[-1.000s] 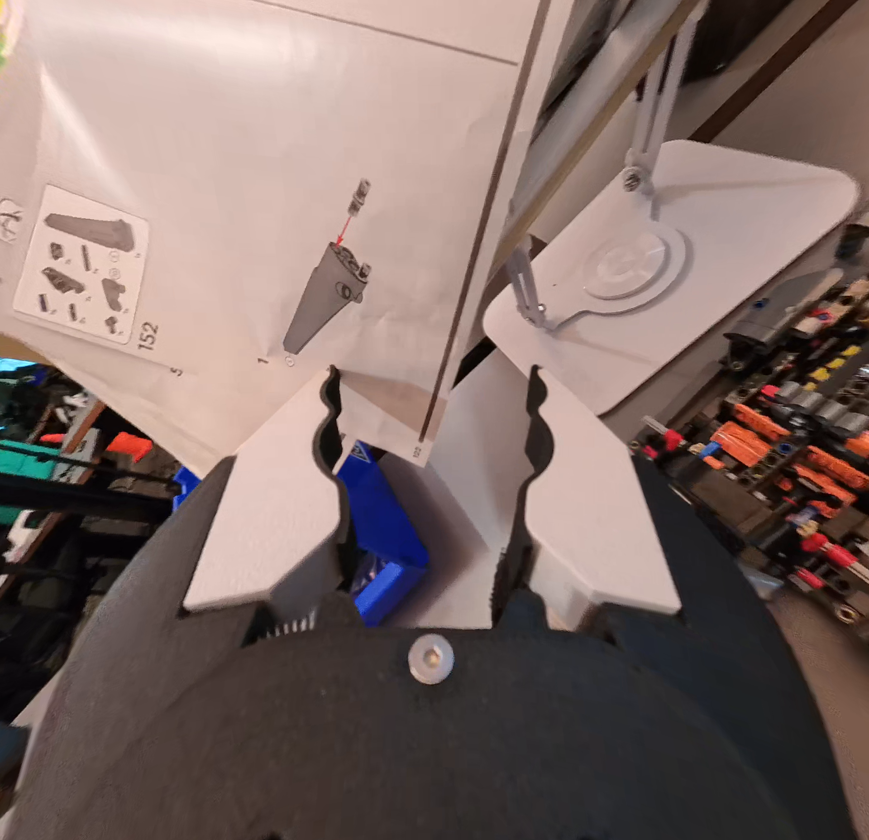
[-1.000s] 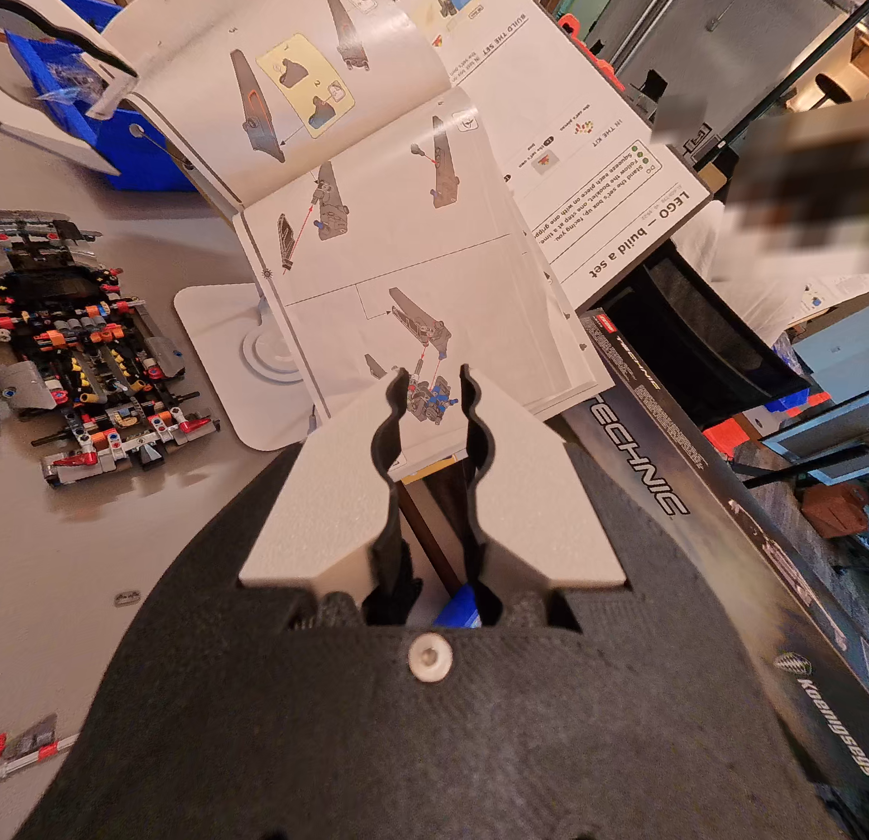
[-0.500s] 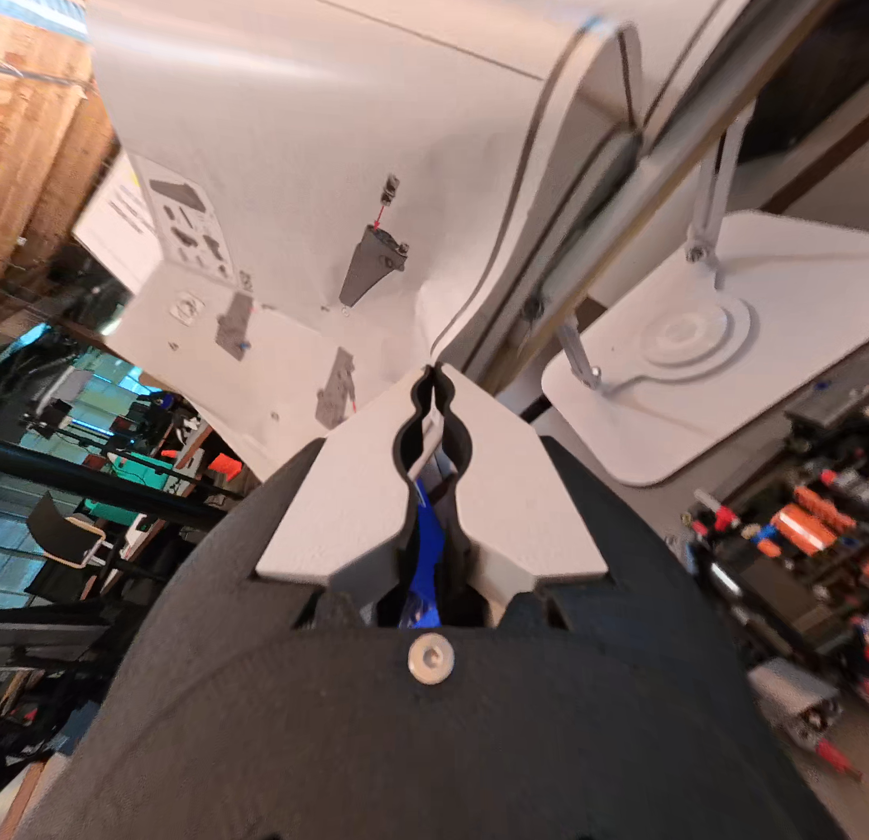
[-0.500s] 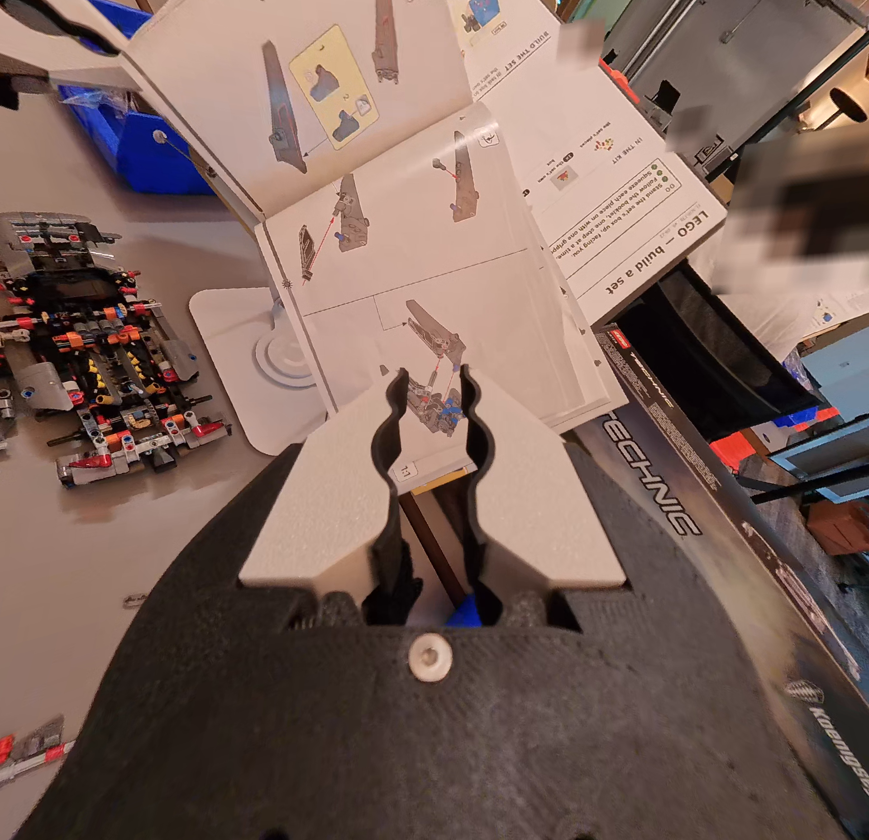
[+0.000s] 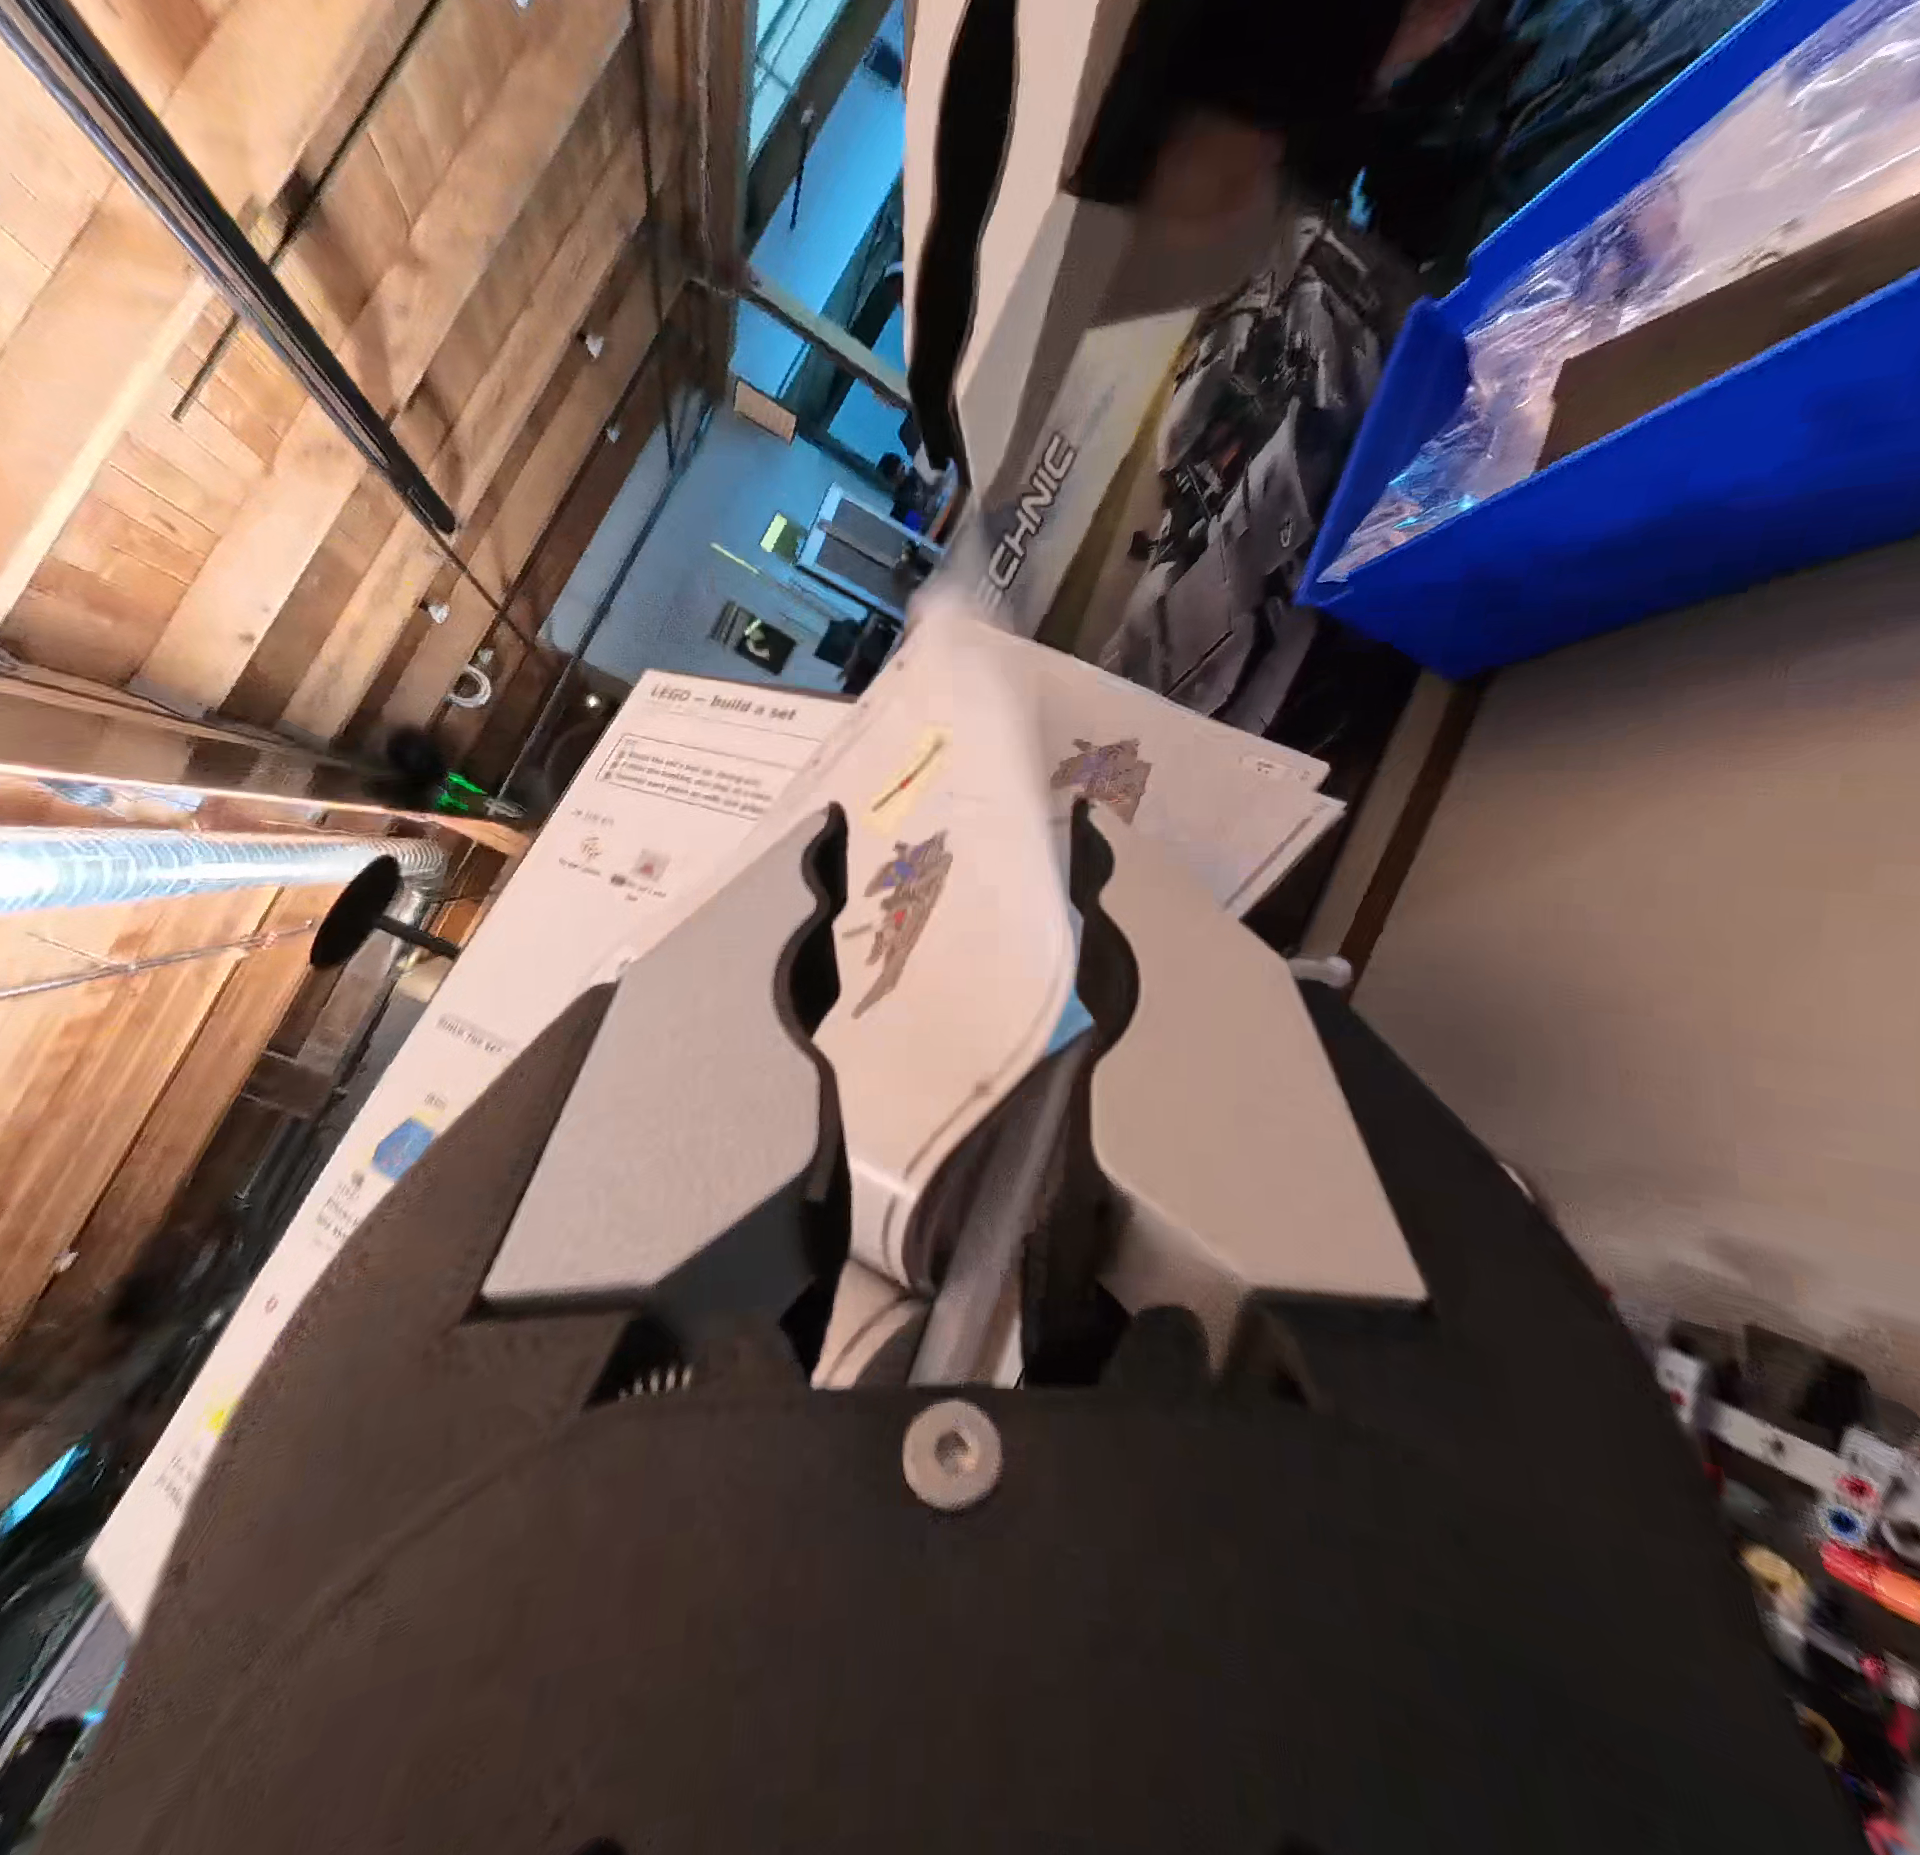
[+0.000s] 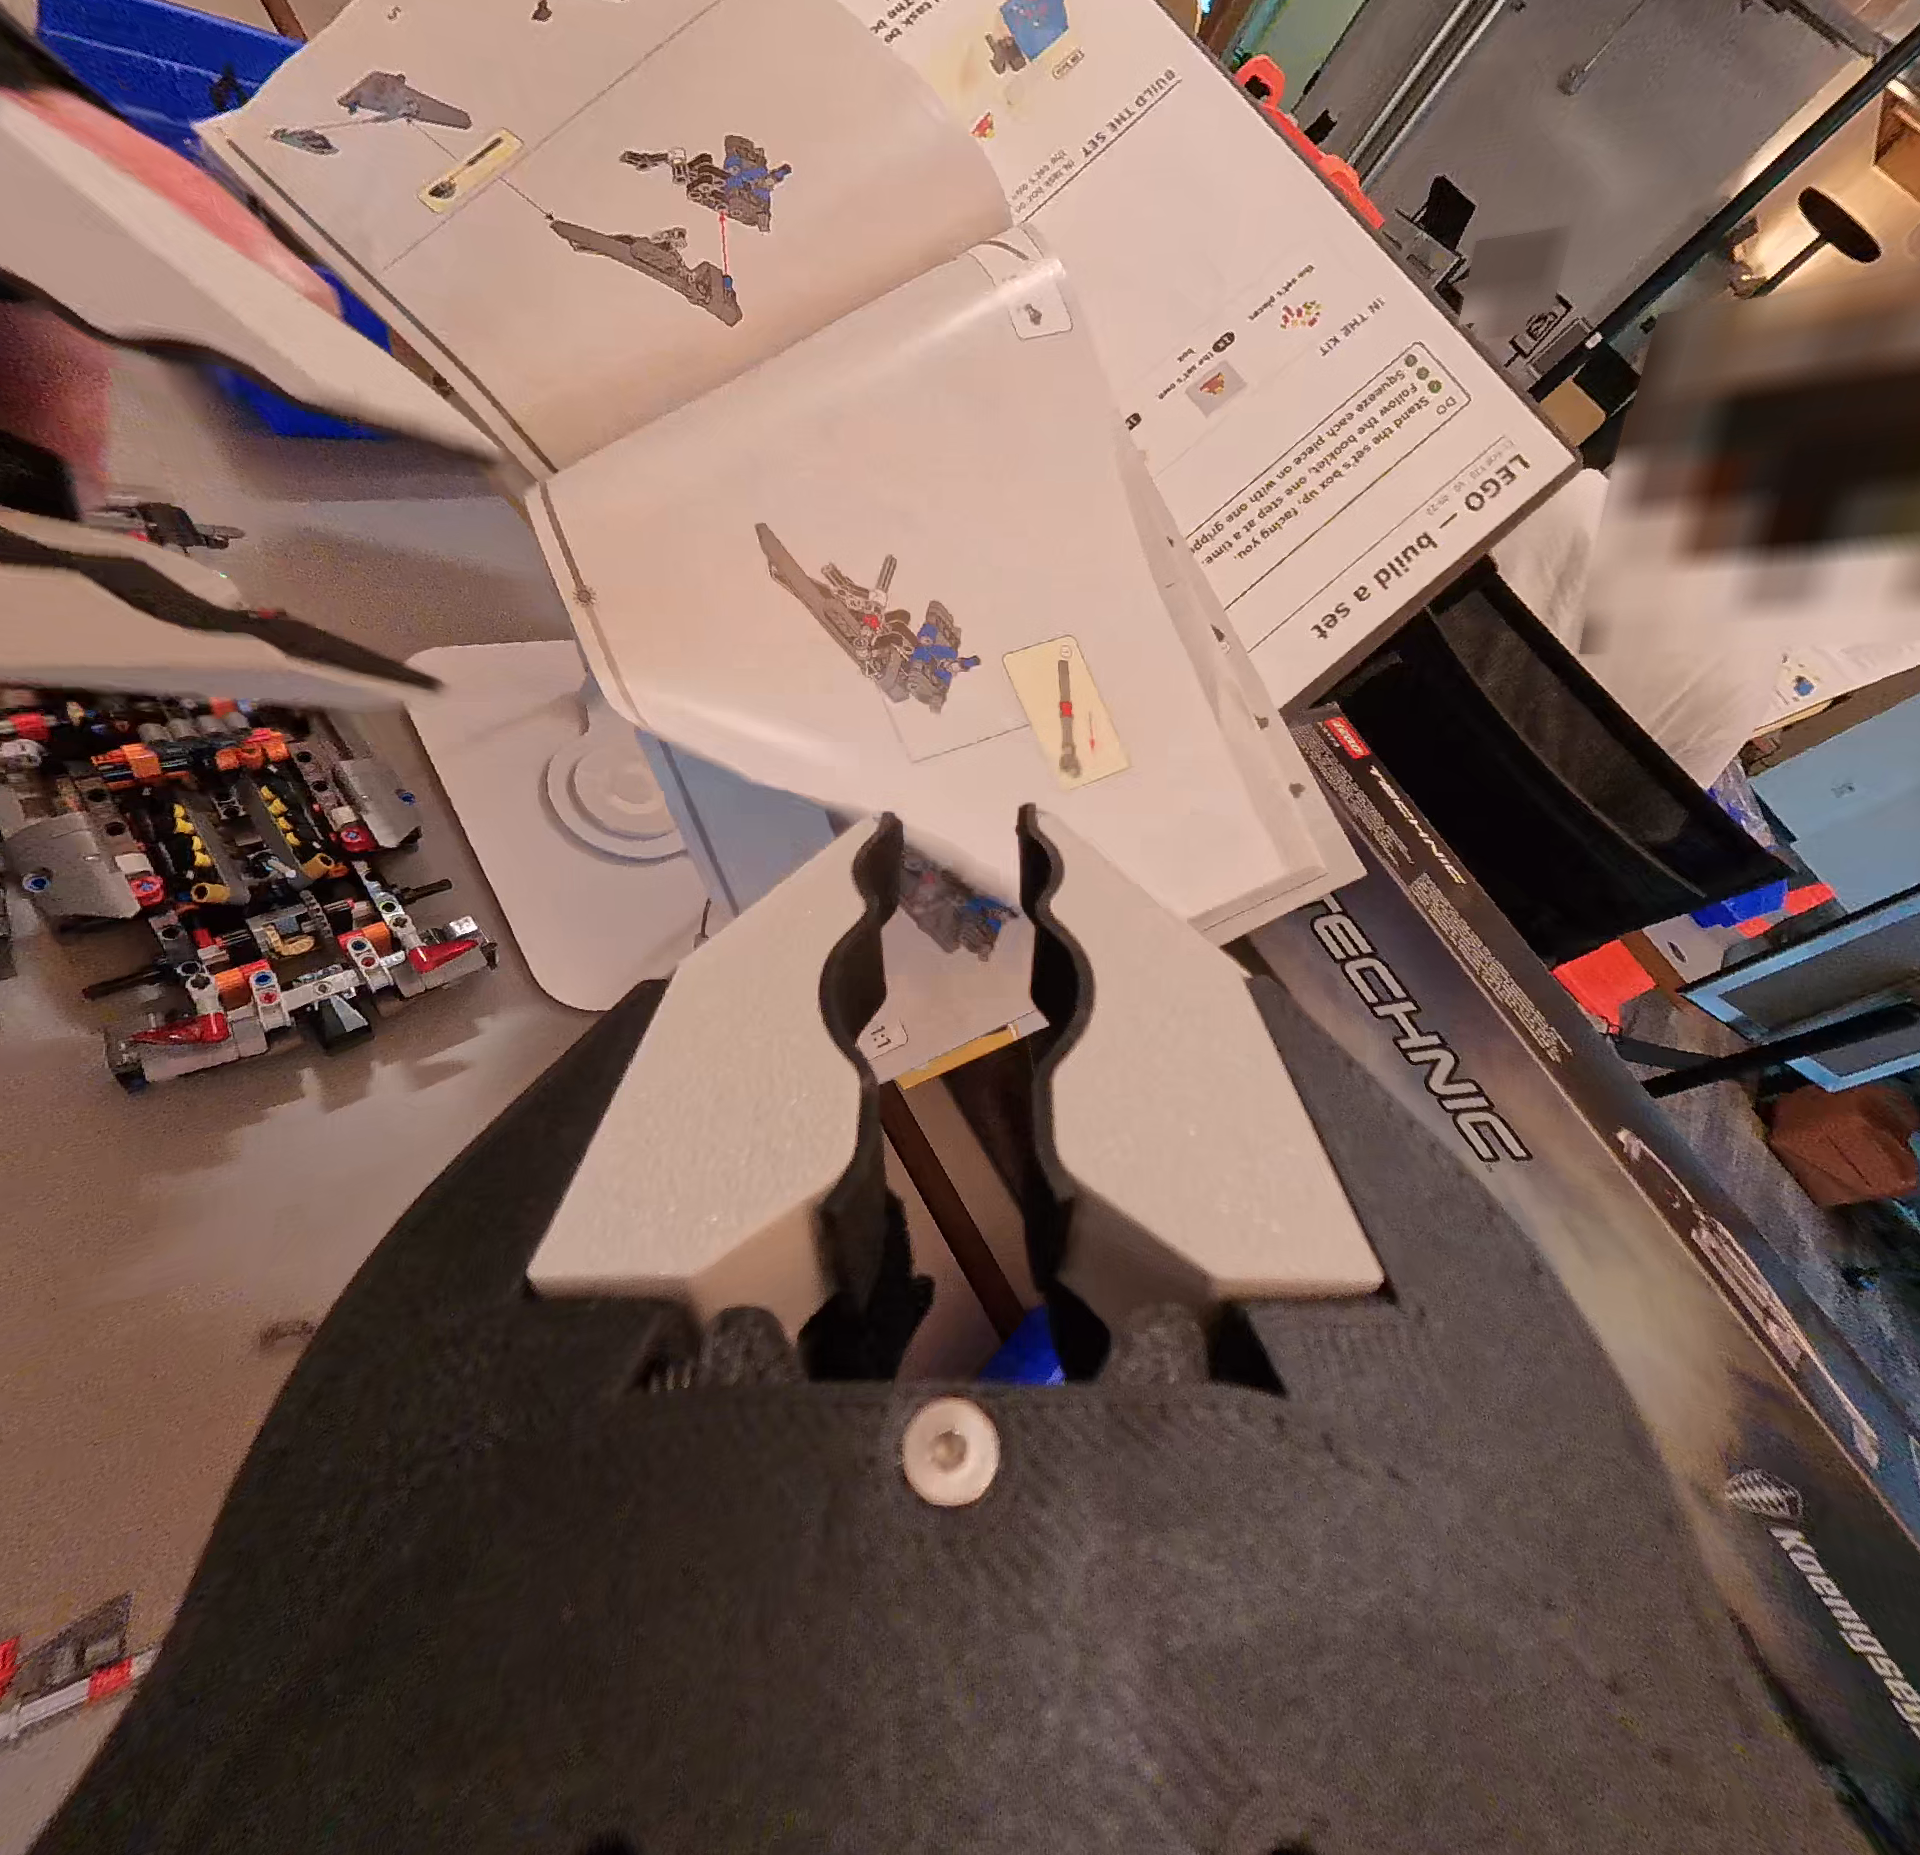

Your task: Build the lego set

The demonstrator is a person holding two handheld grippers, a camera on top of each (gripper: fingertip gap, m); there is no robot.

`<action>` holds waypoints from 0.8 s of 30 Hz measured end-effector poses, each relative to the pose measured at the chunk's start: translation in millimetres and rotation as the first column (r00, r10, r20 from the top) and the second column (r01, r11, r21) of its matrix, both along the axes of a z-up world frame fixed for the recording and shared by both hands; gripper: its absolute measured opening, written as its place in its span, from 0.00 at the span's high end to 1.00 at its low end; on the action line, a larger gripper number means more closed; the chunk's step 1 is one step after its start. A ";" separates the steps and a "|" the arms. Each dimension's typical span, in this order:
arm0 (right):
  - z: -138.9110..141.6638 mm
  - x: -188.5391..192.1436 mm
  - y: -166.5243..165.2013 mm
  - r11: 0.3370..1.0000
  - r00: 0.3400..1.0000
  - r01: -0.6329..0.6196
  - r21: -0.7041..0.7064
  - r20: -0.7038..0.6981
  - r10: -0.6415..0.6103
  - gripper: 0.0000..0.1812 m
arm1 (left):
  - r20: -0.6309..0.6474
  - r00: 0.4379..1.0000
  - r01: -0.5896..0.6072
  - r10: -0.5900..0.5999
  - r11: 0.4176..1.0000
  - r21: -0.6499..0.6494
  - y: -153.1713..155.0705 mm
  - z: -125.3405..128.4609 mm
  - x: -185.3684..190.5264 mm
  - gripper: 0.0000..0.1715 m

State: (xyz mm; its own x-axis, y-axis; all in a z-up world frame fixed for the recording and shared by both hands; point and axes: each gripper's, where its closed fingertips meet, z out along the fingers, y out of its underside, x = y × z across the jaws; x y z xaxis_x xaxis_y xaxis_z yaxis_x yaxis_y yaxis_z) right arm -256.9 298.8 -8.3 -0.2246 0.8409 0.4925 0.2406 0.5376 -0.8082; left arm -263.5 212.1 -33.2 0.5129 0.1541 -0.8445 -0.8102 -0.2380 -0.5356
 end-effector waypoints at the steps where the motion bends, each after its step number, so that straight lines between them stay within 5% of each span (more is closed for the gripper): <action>1: 0.6 0.6 0.6 1.000 1.000 0.000 -0.002 -0.002 0.000 0.89 | 0.001 1.000 -0.016 0.016 1.000 0.007 -12.3 -1.0 -3.8 0.76; 5: 3.4 2.7 1.0 1.000 1.000 -0.001 -0.005 -0.012 0.001 0.89 | 0.089 0.976 -0.202 0.200 0.979 0.013 -85.4 -8.6 -74.9 0.72; 8: 4.3 3.1 0.2 1.000 1.000 0.000 -0.003 -0.015 0.000 0.89 | 0.185 0.883 -0.429 0.431 0.902 -0.056 -150.1 -22.6 -160.8 0.60; 11: 2.4 1.2 -1.3 1.000 1.000 0.000 0.003 -0.007 0.000 0.89 | 0.344 0.808 -0.458 0.478 0.877 -0.141 -187.7 -43.3 -206.9 0.58; 17: -3.8 -3.8 -1.7 1.000 1.000 -0.001 0.007 0.014 0.001 0.88 | 0.341 0.793 -0.427 0.505 0.860 -0.279 -192.0 -78.8 -219.0 0.62; 20: -4.0 -3.8 -0.5 1.000 1.000 0.001 0.005 0.015 -0.001 0.88 | 0.332 0.797 -0.428 0.504 0.860 -0.278 -188.8 -82.1 -215.5 0.70; 24: -0.7 -1.9 -0.2 1.000 1.000 0.000 0.001 0.001 0.000 0.88 | 0.344 0.791 -0.443 0.506 0.861 -0.248 -197.1 -74.0 -202.8 0.66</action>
State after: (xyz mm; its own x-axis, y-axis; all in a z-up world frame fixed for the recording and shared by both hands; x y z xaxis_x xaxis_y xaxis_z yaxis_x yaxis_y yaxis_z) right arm -258.8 298.6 -8.9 -0.2250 0.8407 0.4926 0.2419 0.5379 -0.8075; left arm -466.3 15.0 -107.2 0.6932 0.3554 -0.6270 -0.3099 -0.6384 -0.7045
